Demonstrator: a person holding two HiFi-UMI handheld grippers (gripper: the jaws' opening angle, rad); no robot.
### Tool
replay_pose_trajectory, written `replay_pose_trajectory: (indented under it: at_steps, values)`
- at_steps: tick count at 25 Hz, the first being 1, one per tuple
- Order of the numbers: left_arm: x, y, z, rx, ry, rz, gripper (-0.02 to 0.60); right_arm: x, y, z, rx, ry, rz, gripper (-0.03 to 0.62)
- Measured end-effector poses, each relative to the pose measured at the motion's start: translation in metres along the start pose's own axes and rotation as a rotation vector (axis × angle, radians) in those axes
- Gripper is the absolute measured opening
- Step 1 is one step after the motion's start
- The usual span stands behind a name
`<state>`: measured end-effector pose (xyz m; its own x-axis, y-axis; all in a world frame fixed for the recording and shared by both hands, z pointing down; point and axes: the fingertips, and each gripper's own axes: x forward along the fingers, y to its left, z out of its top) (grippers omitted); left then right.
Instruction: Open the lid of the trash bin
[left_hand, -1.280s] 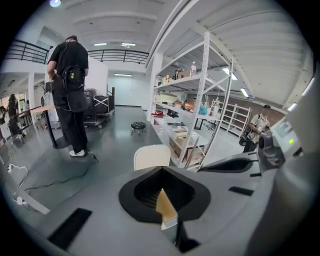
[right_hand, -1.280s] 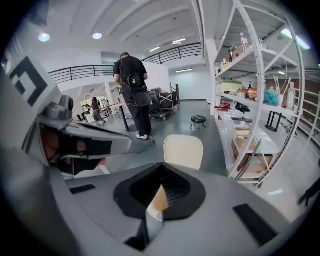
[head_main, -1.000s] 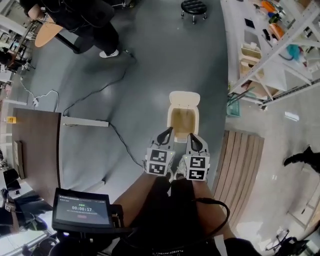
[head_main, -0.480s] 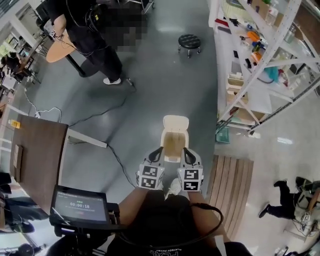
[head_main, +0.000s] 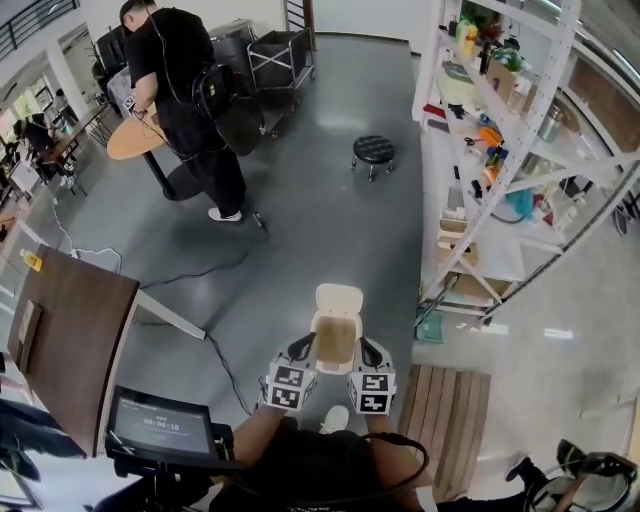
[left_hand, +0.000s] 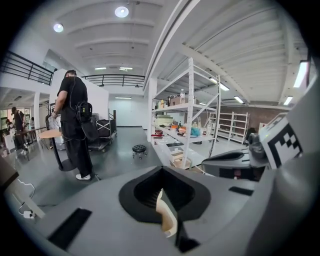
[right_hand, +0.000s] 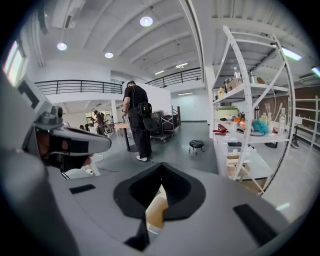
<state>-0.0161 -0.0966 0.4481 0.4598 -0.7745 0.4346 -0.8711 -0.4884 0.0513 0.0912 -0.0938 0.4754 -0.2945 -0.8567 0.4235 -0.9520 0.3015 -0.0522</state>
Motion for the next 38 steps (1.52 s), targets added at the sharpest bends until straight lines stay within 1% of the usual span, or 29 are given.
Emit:
replay_pose_trajectory:
  at_steps: [6,12,17,21,28,33,38]
  values:
    - [0.004,-0.002,0.005,0.002,-0.011,-0.011,-0.002,-0.001,-0.002,0.005,-0.004,-0.019,-0.007,0.000]
    - [0.001,0.005,0.006,0.003,-0.039,-0.016,-0.002,-0.002,0.010,0.014,-0.040,-0.049,-0.006,0.001]
    - [-0.028,0.024,0.001,-0.019,-0.052,-0.015,-0.002,-0.011,0.024,0.019,-0.037,-0.047,-0.039,0.000]
    - [-0.064,0.045,-0.011,-0.032,-0.057,-0.019,-0.002,-0.021,0.060,0.020,-0.015,-0.045,-0.047,0.000]
    - [-0.112,0.066,-0.051,-0.078,-0.037,-0.020,-0.002,-0.044,0.100,-0.008,-0.006,-0.012,-0.081,0.000]
    - [-0.136,0.063,-0.058,-0.086,-0.060,-0.046,-0.002,-0.064,0.116,-0.020,0.029,0.002,-0.102,0.000]
    - [-0.153,0.059,-0.065,-0.086,-0.069,-0.066,-0.002,-0.088,0.129,-0.027,0.016,0.012,-0.122,0.000]
